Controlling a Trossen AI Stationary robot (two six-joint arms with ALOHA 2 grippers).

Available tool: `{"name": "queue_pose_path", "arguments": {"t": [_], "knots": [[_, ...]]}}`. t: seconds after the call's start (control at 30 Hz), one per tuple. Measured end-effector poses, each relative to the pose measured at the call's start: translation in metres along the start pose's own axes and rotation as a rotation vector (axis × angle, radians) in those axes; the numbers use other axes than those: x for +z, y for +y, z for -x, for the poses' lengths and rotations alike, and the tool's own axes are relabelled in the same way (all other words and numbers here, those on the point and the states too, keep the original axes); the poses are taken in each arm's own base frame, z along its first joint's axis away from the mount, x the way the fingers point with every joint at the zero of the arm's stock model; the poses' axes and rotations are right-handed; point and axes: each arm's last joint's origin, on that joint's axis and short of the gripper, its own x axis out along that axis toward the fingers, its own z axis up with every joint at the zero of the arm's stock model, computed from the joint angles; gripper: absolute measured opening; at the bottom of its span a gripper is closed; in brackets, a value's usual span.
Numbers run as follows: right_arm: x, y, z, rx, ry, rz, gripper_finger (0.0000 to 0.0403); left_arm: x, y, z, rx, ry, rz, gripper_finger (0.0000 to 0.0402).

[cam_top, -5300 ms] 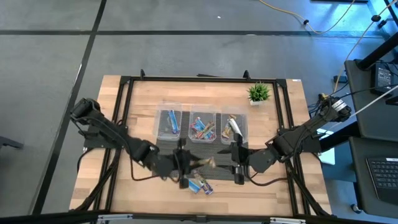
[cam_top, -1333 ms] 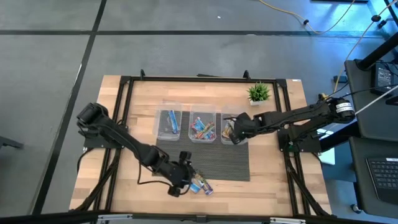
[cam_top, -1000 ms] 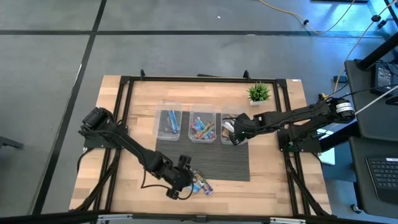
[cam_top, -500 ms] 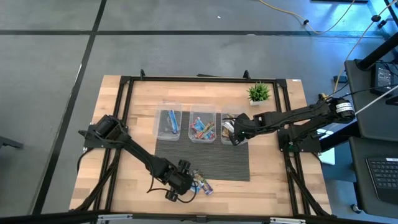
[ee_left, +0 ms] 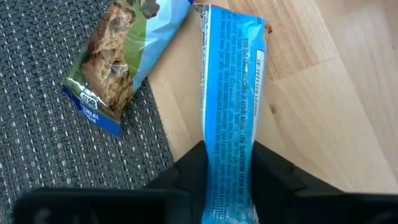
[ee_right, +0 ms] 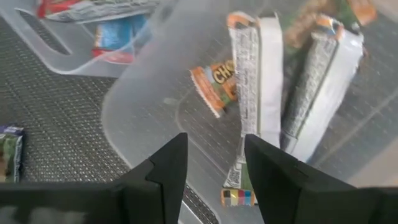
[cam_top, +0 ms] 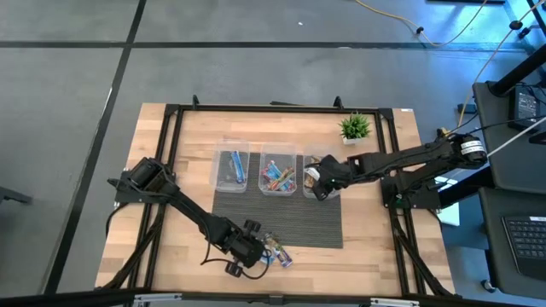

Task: Pick and place Granola Bars by type
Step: Put the red granola bar into the middle transparent bin

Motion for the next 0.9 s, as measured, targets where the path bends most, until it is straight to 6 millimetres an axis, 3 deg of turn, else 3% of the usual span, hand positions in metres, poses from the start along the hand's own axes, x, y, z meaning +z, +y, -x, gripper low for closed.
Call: {"name": "queue_pose_path", "arguments": {"t": [0.2, 0.5, 0.73, 0.9], "knots": [[0.009, 0.019, 0.015, 0.044, -0.071, 0.161, 0.0163, -0.003, 0.005, 0.013, 0.008, 0.048, 0.019, 0.0072], [0.022, 0.065, 0.062, 0.086, -0.328, 0.373, 0.0163, 0.01, 0.034, 0.074, 0.082, -0.087, 0.174, 0.0071], [0.019, 0.089, 0.094, 0.165, -0.361, 0.372, 0.0163, 0.02, 0.082, 0.121, 0.362, -0.328, 0.511, 0.0068], [0.012, 0.097, 0.104, 0.201, -0.352, 0.381, 0.0163, 0.023, 0.127, 0.133, 0.476, -0.43, 0.679, 0.0065]]}}
